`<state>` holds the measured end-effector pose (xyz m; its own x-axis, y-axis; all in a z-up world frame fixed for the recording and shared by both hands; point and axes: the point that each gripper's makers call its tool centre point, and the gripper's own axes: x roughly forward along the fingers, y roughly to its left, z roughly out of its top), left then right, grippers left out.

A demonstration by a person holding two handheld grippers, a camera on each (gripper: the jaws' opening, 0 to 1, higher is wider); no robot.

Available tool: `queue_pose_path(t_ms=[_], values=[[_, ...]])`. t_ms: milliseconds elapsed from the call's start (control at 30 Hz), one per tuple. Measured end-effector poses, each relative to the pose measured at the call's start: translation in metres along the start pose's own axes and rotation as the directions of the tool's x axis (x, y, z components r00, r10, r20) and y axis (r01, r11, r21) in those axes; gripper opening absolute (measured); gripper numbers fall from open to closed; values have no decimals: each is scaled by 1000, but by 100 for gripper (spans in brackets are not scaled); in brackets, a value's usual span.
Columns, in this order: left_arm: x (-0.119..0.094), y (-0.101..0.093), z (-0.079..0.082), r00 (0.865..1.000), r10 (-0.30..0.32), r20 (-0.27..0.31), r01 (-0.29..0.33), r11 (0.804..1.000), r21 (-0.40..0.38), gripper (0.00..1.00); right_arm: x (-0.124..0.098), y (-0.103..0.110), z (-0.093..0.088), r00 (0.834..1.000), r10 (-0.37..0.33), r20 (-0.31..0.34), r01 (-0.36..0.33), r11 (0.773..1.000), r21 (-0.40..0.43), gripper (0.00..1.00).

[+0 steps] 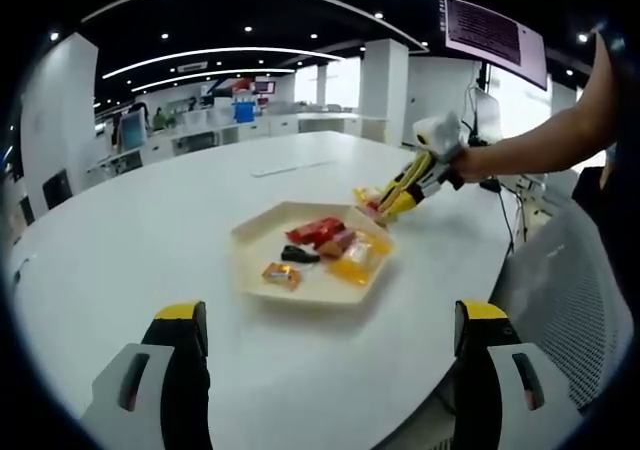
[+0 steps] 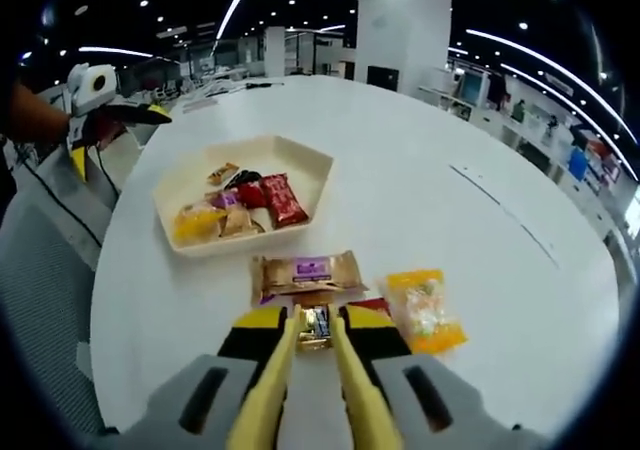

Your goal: Place the target food into the container with the food tongs after gripping and lifting it, then release it inside without dropping or visibly crushing the food.

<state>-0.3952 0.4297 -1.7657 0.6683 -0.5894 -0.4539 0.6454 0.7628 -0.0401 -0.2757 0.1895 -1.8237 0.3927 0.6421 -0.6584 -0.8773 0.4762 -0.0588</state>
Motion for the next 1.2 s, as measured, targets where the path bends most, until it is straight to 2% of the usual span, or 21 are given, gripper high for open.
queue_pose_path(t_ms=[367,900,1200], values=[[0,0,0,1000,-3,1,3,1000,3,100,-9,-4,11,1000,-2,5,2,1000,2,21],[-1,0,2,1000,1,12,-1,1000,1,100,-12,-6,15,1000,-3,2,3,1000,6,20],[-1,2,2,1000,3,16,-3,1000,0,99,-15,-4,37,1000,4,21,-4,1000,2,21]])
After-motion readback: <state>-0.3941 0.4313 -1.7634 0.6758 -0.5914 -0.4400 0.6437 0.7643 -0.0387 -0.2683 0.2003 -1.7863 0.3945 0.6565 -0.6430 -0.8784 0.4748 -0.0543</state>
